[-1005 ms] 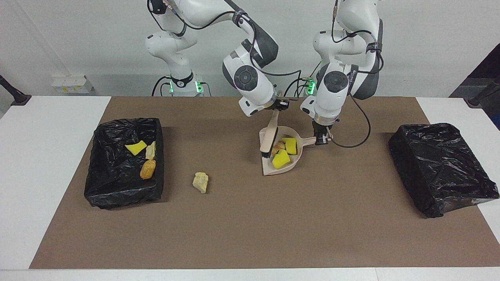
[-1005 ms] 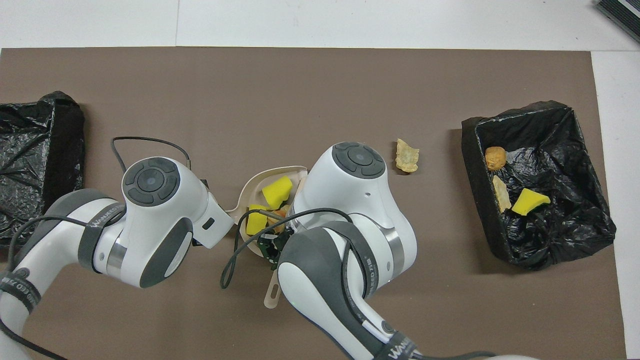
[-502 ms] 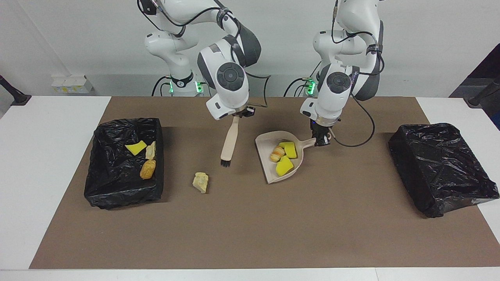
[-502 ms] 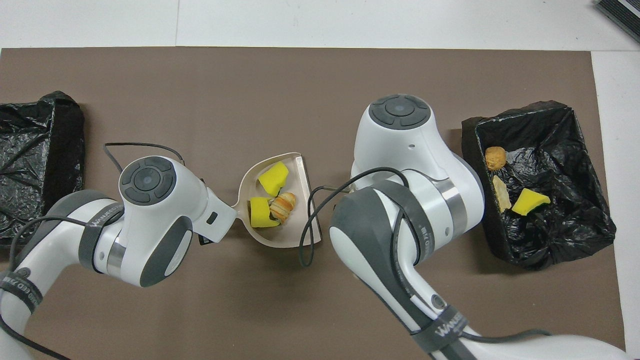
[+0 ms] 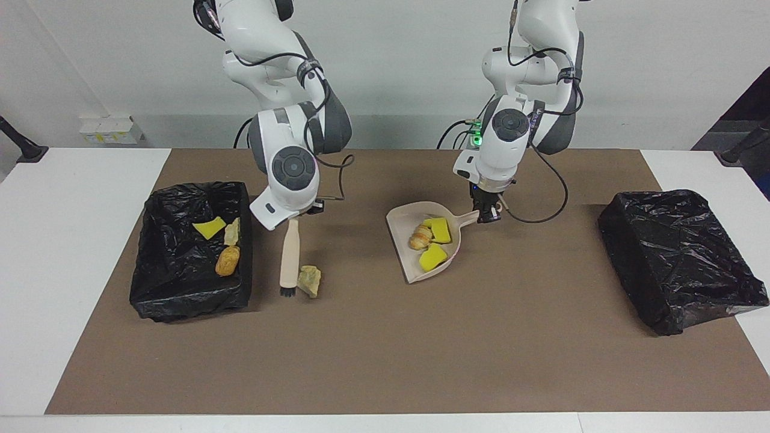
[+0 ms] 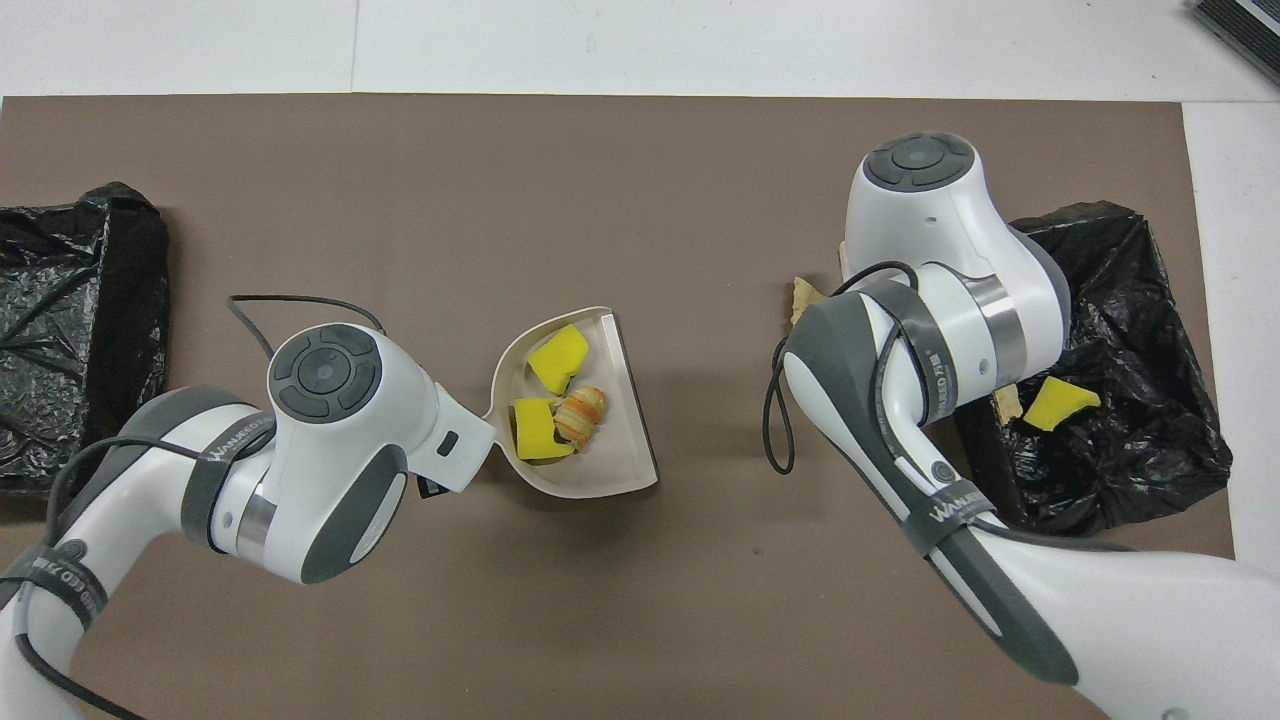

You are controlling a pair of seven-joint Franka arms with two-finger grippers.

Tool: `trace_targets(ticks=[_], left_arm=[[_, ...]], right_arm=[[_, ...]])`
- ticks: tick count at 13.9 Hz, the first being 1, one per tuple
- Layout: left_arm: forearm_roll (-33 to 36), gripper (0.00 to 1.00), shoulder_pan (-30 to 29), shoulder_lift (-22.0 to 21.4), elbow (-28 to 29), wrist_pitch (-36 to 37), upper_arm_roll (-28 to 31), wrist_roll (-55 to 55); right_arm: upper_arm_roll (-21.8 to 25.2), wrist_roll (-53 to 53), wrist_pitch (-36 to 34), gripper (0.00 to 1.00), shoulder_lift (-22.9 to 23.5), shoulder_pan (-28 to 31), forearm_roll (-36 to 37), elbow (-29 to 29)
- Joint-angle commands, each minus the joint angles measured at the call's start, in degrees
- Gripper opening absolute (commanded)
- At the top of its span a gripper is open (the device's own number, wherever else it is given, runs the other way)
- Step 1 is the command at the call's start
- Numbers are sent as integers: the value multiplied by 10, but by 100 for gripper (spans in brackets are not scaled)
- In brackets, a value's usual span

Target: Sweep and dump trash in bin

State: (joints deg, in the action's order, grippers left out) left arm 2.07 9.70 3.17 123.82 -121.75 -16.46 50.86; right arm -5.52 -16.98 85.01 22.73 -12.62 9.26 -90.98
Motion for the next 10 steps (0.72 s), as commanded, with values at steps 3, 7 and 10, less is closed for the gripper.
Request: trace_targets(ticks=[3, 7, 10], left_arm=[[-7, 0, 6, -11, 12, -6, 5, -8], [-7, 0, 1, -11, 12, -7, 6, -9], [-7, 0, 19, -11, 5, 8, 6, -49]], right_arm=[[-12, 55, -10, 0, 38, -11, 37, 8], [-19, 83, -2, 0, 37, -14, -30, -3], [-22, 71, 12, 0, 29, -35, -108, -21]])
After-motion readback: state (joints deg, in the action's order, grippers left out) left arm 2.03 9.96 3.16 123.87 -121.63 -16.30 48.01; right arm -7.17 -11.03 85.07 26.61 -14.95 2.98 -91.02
